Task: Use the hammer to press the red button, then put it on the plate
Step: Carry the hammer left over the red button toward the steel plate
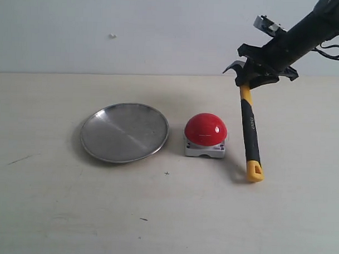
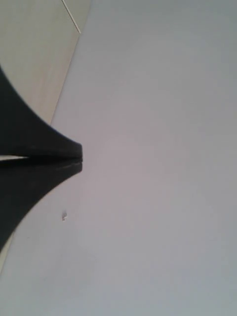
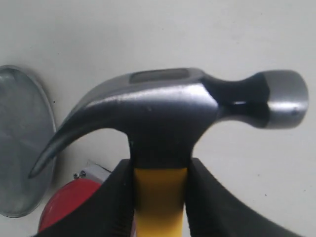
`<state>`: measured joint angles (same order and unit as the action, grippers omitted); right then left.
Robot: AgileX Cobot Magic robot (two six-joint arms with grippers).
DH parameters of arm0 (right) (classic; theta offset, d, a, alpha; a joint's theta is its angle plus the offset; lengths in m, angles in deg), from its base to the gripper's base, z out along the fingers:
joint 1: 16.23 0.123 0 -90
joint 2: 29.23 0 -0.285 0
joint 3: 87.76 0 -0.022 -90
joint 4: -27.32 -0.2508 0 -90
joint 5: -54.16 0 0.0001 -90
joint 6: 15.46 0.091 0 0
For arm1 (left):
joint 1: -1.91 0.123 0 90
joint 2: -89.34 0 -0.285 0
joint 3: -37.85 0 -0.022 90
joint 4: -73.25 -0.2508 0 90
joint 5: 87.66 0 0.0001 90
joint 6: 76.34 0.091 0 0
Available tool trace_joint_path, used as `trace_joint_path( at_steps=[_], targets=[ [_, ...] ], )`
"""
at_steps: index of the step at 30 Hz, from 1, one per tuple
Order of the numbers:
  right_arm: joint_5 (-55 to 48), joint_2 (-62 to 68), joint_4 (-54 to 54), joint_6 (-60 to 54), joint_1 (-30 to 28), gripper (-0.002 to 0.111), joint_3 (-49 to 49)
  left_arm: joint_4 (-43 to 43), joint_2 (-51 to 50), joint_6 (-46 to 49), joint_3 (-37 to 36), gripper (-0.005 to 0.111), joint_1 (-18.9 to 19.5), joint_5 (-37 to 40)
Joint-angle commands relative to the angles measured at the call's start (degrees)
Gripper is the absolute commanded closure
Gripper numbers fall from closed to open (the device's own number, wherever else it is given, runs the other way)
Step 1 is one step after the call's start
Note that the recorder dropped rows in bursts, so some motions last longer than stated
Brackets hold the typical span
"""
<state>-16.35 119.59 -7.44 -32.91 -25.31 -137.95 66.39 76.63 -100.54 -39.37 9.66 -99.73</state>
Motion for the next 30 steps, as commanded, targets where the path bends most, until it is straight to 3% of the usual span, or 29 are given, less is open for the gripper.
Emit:
trace_joint_path(
  at_steps=[1,5,16,24,30],
  targets=[
    [0.5,-4.8,-3.3,-1.5,-0.9,0.108,1.0,-0.1,0.3,0.0,0.0,0.107,0.2,-0.1],
    [0.5,-7.4,-5.3,-3.7,-2.2,0.108,4.1,-0.1,0.3,0.0,0.0,0.107,0.2,-0.1],
    [0.5,-11.6,-24.7,-20.5,-8.1,0.108,18.3,-0.1,0.3,0.0,0.0,0.107,0.2,-0.1],
    [0.5,-14.4,-26.4,-20.2,-8.1,0.108,19.1,-0.1,0.3,0.0,0.0,0.107,0.2,-0.1],
    [0.5,-15.9,-33.9,-23.4,-7.6,0.108,21.7,-0.1,0.3,0.0,0.0,0.107,0.2,-0.1]
  ],
)
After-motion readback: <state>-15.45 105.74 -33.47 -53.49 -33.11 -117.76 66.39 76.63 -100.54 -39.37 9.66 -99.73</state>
